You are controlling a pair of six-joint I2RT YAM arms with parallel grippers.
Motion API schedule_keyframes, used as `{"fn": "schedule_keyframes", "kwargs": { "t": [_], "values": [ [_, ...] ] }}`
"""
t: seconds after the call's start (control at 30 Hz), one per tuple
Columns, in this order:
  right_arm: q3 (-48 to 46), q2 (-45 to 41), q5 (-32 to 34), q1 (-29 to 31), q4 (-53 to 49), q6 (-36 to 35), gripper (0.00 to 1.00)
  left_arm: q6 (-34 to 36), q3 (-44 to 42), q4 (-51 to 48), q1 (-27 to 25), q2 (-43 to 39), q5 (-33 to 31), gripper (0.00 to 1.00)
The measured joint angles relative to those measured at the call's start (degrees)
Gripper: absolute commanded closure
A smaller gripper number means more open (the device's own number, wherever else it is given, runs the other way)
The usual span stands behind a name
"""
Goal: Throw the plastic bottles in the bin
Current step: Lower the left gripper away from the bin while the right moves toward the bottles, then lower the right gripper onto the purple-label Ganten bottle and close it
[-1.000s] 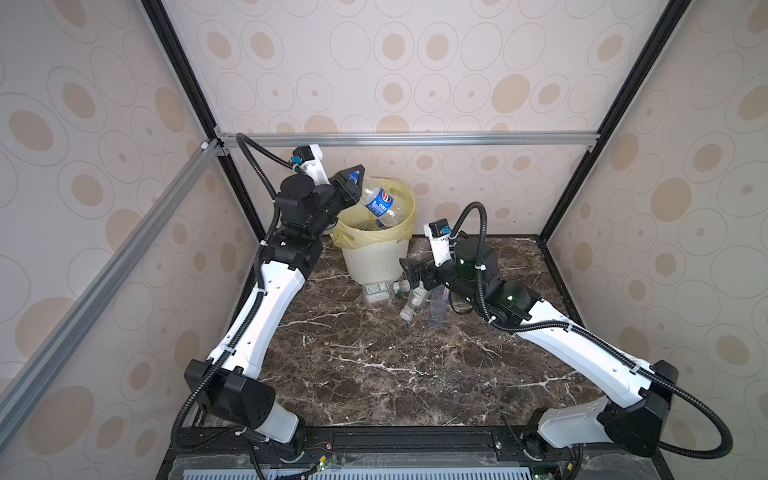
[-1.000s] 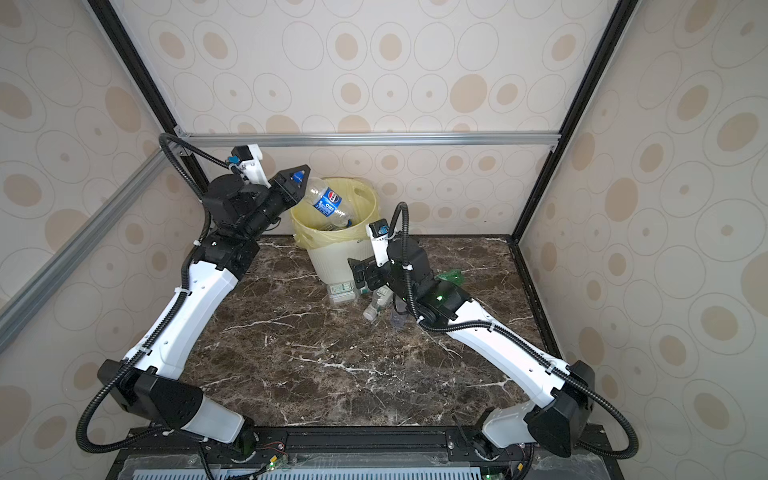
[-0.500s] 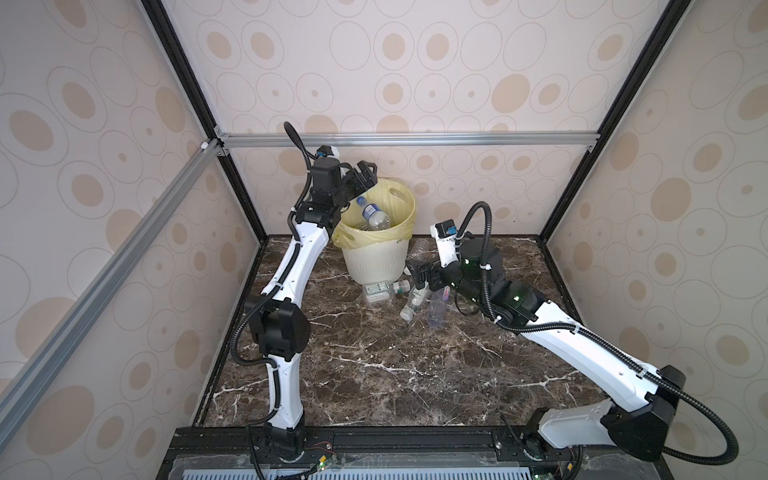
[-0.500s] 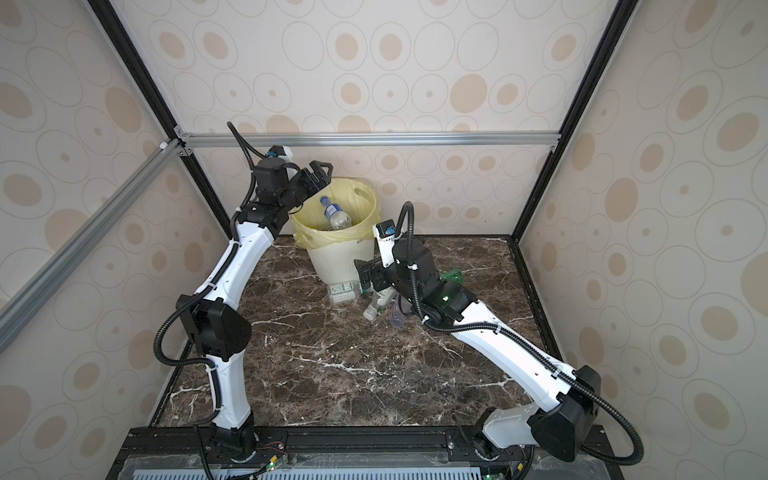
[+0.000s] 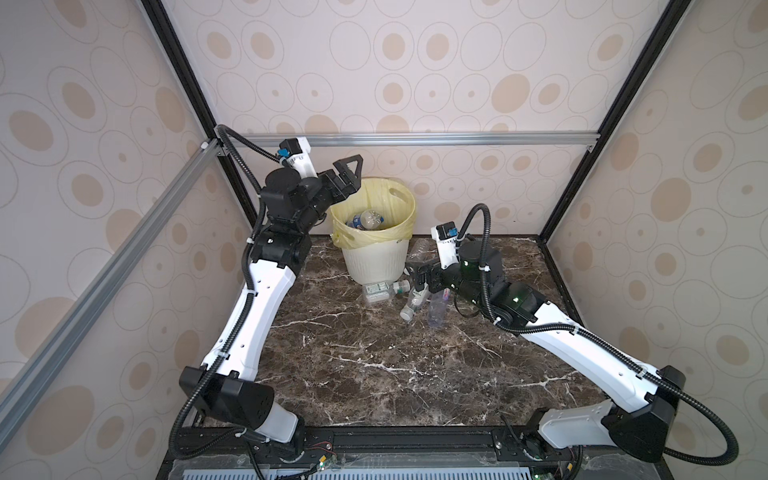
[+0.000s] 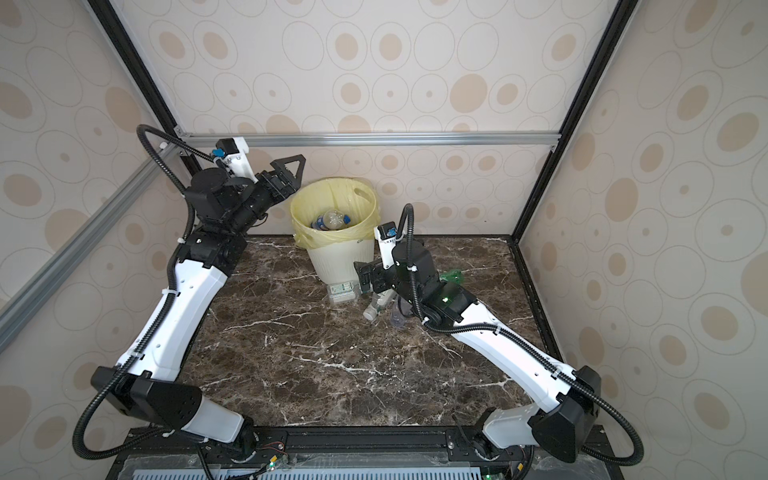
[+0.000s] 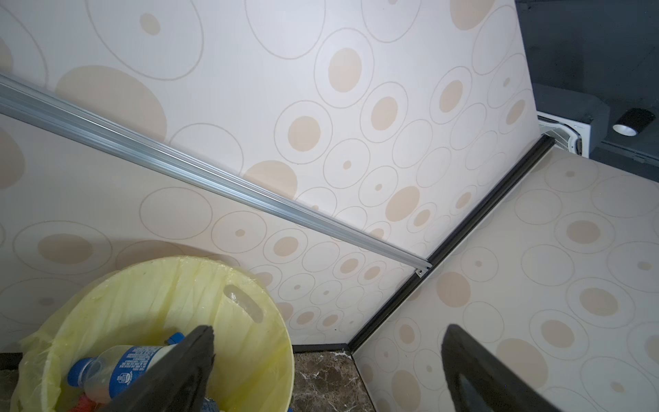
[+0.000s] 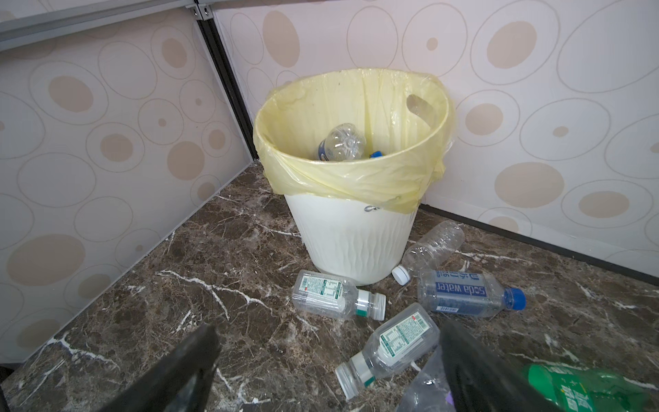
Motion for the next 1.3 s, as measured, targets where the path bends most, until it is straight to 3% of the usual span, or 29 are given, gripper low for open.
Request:
{"fn": "schedule_keyframes", "kwargs": {
  "t": [0.33,0.67,0.93,1.3],
  "values": [
    [-6.21,-0.02,5.33,-0.94,-3.52,4.55,0.00,-1.84,-21.90,5.51,-2.56,-5.27,2.34,0.01],
    [-14.47,1.16,4.61,-7.98,-6.93,12.79,0.00,-2.40,-35.76,9.99,-9.27,-10.45,3.02,0.01],
    [-16.68,9.29,1.99,-9.46,-6.60,15.04,0.00,-4.37,-45.97,12.63,-13.64,-8.70,3.10,0.01],
    [-17.07,20.57,-0.72,-11.21,-4.50,17.27,0.06,-8.17,-53.31,16.13,-14.95,-5.75,3.80,0.01]
  ]
}}
